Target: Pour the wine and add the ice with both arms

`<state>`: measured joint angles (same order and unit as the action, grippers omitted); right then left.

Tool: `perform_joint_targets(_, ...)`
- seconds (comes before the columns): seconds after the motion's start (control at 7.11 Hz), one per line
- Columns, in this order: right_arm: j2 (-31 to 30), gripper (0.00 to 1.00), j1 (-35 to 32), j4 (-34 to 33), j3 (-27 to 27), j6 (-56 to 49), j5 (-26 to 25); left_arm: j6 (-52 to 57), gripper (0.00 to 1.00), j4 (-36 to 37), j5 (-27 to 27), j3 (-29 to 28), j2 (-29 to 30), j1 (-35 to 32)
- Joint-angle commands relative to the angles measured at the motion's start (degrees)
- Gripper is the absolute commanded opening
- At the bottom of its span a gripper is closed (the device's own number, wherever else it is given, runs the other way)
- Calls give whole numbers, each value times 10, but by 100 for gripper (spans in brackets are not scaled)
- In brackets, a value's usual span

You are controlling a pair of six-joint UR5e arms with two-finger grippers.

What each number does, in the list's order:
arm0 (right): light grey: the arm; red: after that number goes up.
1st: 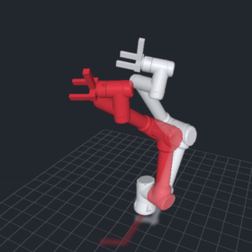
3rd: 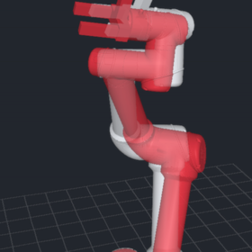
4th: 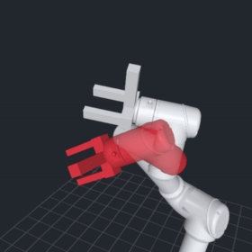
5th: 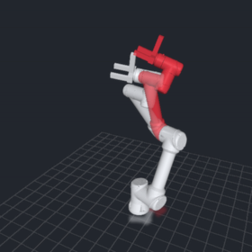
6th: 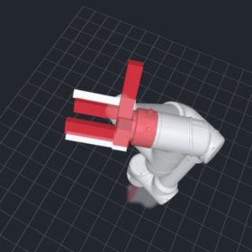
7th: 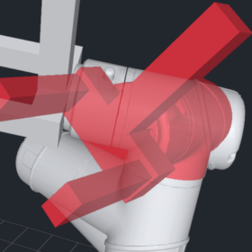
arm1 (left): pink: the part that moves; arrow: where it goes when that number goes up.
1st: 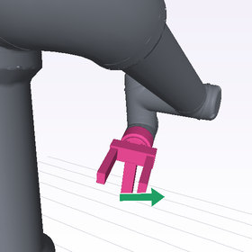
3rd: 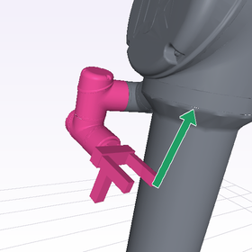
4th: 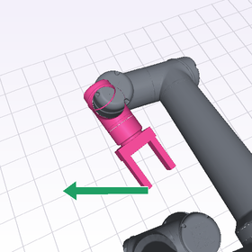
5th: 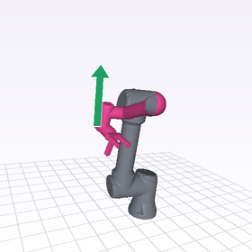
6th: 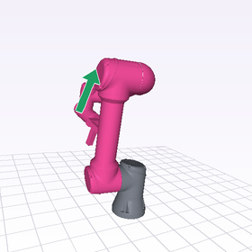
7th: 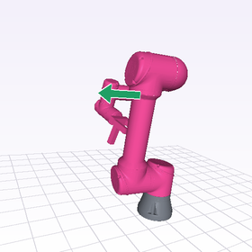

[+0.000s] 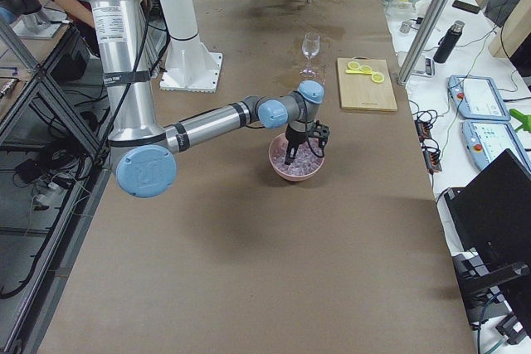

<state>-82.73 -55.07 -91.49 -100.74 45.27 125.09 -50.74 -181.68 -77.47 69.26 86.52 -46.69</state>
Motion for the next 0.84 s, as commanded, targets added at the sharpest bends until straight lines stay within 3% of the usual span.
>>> perform_joint_targets(0.0, -1, 23, -17, 0, -2, 0, 6, -1, 91, -2, 3, -18, 13, 0)
perform_joint_targets(0.7, 4, 23, -56, 0, -17, -1, 11, 0, 63, -3, 3, -19, 14, 0)
